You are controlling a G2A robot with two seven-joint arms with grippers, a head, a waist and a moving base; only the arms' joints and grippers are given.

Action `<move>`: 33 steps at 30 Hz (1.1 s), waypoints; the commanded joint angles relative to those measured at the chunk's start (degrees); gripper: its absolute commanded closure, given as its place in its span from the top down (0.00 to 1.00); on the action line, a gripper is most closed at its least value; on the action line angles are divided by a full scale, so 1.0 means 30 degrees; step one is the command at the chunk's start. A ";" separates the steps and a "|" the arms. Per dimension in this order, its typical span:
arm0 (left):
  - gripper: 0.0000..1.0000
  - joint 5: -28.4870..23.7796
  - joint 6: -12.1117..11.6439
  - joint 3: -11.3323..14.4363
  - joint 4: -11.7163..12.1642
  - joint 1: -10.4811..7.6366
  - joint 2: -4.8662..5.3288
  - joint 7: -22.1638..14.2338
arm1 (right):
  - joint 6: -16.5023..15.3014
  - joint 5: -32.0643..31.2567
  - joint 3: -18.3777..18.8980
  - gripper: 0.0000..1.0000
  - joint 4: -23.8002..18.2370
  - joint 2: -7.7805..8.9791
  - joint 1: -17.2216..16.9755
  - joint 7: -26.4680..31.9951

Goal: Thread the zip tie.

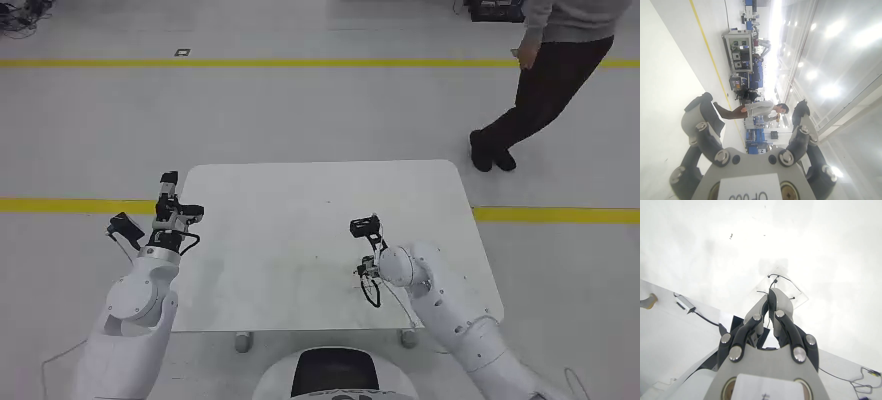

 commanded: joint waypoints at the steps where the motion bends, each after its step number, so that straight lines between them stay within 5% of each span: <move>1: 1.00 0.0000 0.0000 0.0000 0.0000 0.0000 0.0000 0.0000 | -0.0282 0.0943 0.0516 0.00 -0.0167 0.0055 -0.0118 -0.0030; 12: 1.00 0.0000 0.0000 0.0000 0.0000 0.0000 0.0000 0.0000 | -0.0435 0.0522 0.0583 0.00 -0.0118 0.0124 -0.0006 -0.0158; 25: 1.00 0.0000 0.0000 0.0000 0.0000 0.0000 0.0000 0.0000 | -0.2888 0.6750 0.5212 0.00 -0.2550 0.0710 -0.3205 -0.4456; 33: 1.00 0.0000 0.0000 0.0000 0.0000 0.0000 0.0000 0.0000 | -0.3505 1.1995 0.6134 0.00 -0.1551 0.0677 -0.2732 -0.5323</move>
